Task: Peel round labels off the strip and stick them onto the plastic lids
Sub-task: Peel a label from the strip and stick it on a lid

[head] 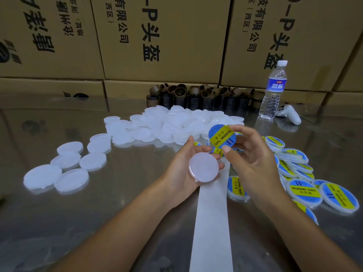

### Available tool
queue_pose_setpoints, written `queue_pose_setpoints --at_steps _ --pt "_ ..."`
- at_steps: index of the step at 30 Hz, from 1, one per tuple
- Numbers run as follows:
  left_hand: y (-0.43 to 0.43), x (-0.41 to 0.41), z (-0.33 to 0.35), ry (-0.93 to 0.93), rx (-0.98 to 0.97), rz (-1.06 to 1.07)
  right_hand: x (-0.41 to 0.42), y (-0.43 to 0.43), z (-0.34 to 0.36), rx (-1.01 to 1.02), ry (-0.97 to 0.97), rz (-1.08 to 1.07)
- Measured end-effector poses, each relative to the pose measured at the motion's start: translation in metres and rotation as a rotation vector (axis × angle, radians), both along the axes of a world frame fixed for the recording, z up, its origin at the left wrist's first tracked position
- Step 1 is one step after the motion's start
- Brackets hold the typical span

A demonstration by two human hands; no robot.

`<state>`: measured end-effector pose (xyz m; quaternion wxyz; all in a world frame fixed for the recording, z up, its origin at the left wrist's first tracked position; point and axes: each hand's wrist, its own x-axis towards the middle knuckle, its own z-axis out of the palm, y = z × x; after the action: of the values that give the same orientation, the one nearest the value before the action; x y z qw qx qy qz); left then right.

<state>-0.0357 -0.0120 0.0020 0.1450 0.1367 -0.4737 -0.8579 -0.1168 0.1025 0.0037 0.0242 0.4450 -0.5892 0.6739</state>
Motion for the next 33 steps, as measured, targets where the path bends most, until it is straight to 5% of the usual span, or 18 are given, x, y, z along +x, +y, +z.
queue_pose_setpoints --at_steps 14,20,33 --pt "-0.003 -0.005 -0.007 -0.018 -0.168 -0.023 0.009 0.000 0.000 0.226 0.022 0.187" --pt "-0.002 -0.006 -0.007 -0.028 -0.245 -0.003 0.010 -0.001 -0.001 0.373 0.182 0.091" --pt "0.000 -0.004 -0.004 -0.035 -0.198 0.010 0.011 -0.002 -0.004 0.414 0.216 0.050"
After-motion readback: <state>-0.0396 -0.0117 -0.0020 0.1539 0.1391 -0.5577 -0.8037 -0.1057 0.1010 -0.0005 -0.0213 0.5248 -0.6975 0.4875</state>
